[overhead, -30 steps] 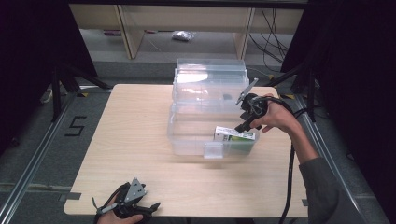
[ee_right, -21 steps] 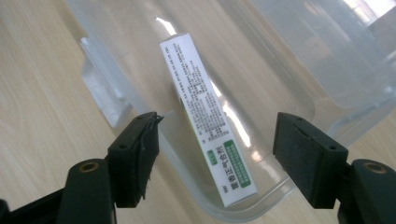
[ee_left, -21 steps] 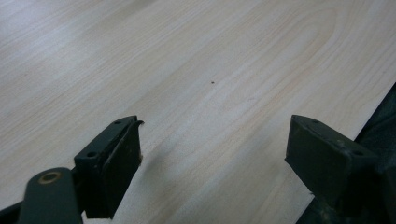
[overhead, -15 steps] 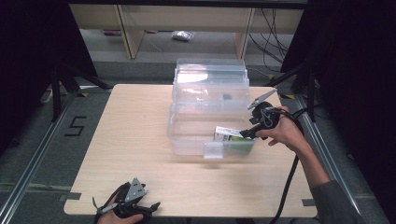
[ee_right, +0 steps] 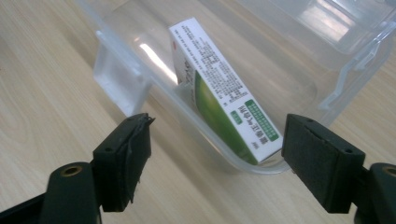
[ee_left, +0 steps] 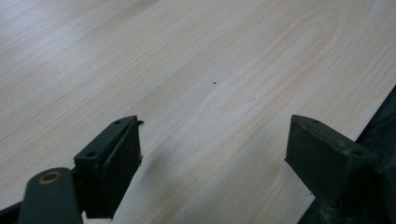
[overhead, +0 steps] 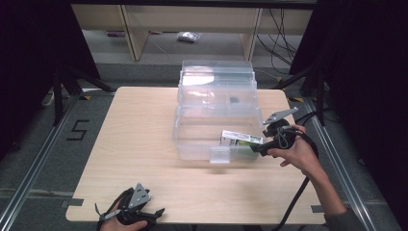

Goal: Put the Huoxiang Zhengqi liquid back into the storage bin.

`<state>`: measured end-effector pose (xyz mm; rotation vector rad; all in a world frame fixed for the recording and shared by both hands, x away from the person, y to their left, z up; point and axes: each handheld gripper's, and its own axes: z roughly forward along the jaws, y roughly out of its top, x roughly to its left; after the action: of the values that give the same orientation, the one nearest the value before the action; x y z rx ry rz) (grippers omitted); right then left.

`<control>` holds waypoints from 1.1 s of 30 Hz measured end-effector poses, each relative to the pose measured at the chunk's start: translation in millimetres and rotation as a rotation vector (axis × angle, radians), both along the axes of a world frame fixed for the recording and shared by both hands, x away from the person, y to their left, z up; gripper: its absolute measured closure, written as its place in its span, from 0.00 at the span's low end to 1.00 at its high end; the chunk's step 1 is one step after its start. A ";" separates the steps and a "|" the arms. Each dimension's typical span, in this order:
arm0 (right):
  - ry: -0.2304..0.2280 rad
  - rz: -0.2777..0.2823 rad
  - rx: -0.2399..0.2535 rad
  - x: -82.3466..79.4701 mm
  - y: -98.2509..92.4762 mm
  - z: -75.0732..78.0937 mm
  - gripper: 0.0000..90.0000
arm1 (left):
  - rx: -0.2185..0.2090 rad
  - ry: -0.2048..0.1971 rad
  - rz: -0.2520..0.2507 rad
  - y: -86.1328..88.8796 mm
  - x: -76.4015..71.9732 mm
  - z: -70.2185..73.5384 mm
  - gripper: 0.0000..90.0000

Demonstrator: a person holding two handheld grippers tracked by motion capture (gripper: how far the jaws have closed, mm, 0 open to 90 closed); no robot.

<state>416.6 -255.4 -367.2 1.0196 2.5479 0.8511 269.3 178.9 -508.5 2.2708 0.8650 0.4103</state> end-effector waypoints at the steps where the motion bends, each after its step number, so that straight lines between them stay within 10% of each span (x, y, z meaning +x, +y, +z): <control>1: -0.024 0.004 0.015 -3.8 1.0 -2.5 0.27 | 0.002 0.007 0.007 -0.1 0.0 0.0 0.19; 5: -0.085 0.007 0.020 -17.6 1.1 -10.4 0.26 | -0.001 0.001 0.000 -0.1 -0.2 0.1 0.19; 26: -0.075 -0.029 0.097 -66.4 -3.2 -55.8 0.24 | -0.044 -0.002 0.032 -2.4 -1.3 -1.7 0.20; 28: -0.068 -0.029 0.104 -69.9 -2.6 -59.3 0.24 | 0.008 0.001 -0.001 0.8 0.0 0.7 0.19; 33: -0.064 -0.034 0.112 -76.0 -2.9 -68.1 0.24 | -0.047 -0.010 0.030 -3.2 -1.0 -2.3 0.20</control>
<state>340.6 -258.3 -435.3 1.0473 2.4463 1.0100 268.3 175.7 -510.8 2.2136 0.8956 0.4105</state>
